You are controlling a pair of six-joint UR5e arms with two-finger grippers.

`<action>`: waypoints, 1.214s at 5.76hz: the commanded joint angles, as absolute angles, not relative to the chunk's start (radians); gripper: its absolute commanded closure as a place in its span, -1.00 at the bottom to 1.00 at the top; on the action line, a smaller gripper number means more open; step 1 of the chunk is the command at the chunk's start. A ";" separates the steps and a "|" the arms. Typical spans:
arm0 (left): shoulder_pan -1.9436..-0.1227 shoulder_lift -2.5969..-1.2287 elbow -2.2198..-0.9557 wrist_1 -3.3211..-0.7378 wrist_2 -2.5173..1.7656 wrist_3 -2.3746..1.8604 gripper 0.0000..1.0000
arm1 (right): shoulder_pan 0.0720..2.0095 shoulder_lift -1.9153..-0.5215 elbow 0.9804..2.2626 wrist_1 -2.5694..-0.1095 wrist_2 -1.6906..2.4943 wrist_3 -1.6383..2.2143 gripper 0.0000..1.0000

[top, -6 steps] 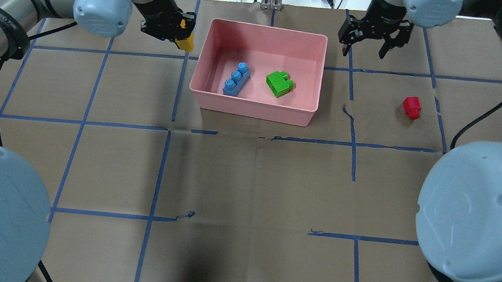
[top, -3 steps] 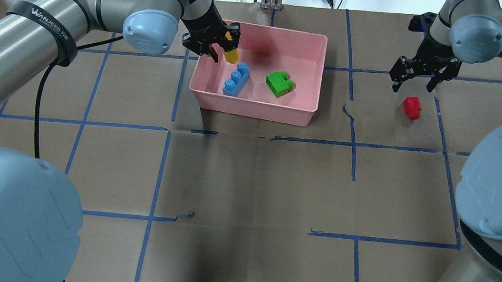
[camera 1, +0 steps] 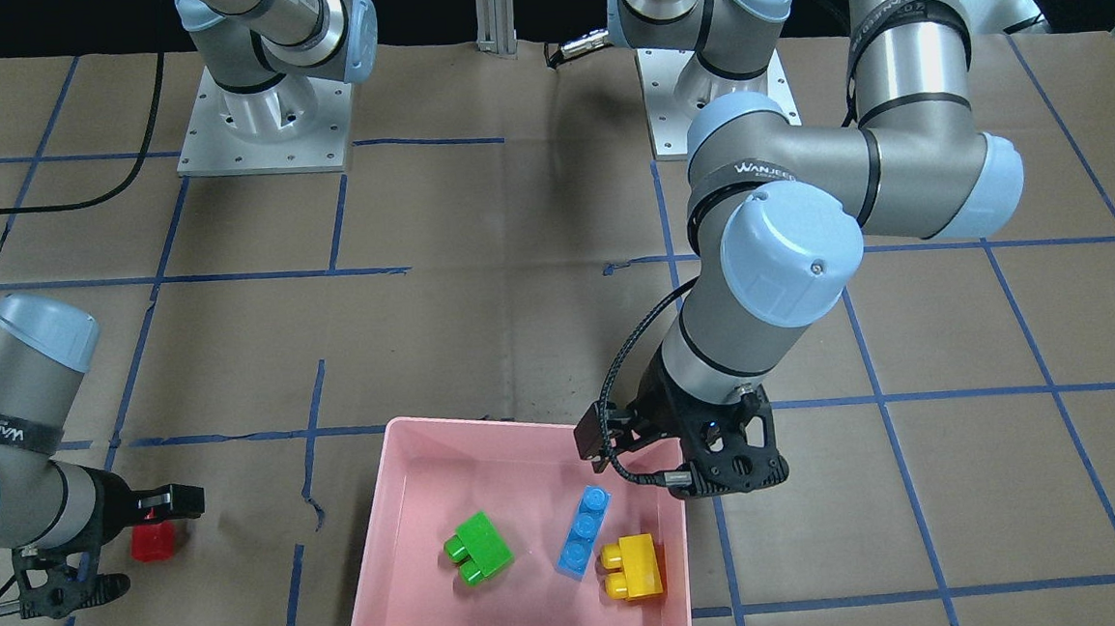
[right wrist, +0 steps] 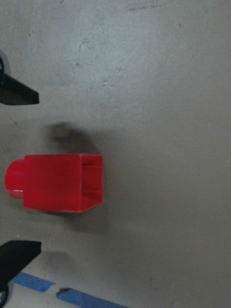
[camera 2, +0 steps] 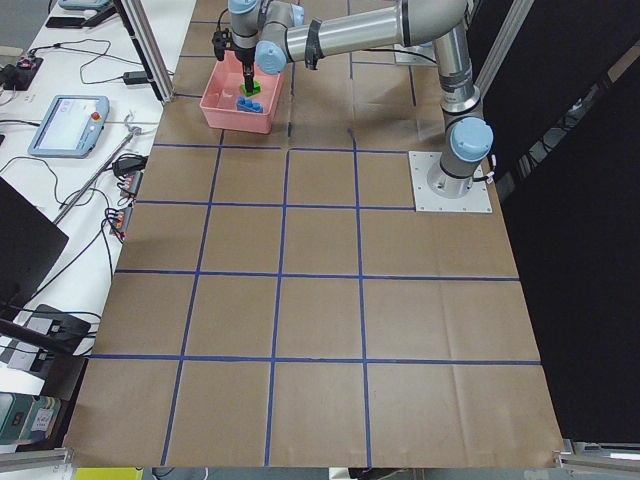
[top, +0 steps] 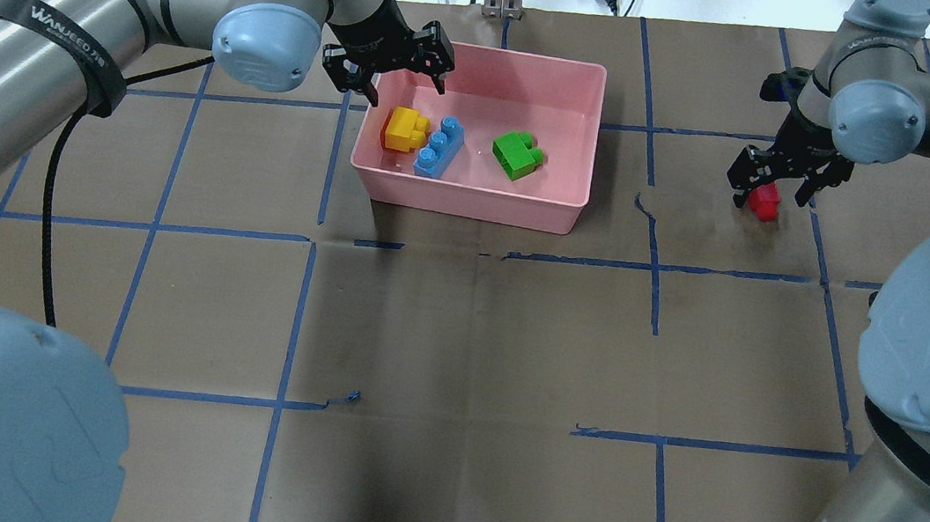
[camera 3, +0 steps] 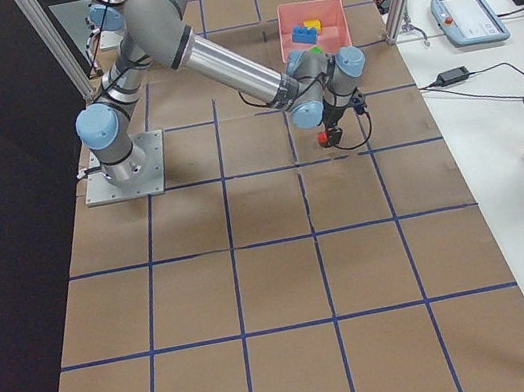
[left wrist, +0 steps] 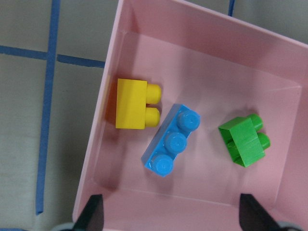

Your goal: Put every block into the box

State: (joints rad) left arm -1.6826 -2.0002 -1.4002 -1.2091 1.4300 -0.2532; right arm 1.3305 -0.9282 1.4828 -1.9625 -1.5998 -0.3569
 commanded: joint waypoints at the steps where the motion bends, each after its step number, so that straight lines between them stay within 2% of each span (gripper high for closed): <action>1: -1.661 -1.839 -1.417 -1.450 1.512 -0.141 -0.99 | 1.330 -0.927 1.485 -1.964 -1.600 -0.365 -0.19; 2: -1.629 -1.791 -1.389 -1.606 1.557 -0.096 -0.99 | 1.330 -0.927 1.476 -1.963 -1.598 -0.368 0.14; 4: -1.614 -1.683 -1.414 -1.625 1.545 0.030 -0.99 | 1.330 -0.931 1.467 -1.967 -1.600 -0.371 0.80; 6: -1.525 -1.602 -1.445 -1.692 1.565 -0.014 -0.99 | 1.339 -0.971 1.358 -1.906 -1.600 -0.368 0.81; 7: -1.519 -1.571 -1.480 -1.697 1.563 -0.014 -0.99 | 1.354 -0.998 1.274 -1.785 -1.589 -0.354 0.80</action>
State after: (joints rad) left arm -1.5369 -1.6026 -1.4529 -1.6831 1.5629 -0.0109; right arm 1.3421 -0.9730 1.3466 -1.8768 -1.5965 -0.3640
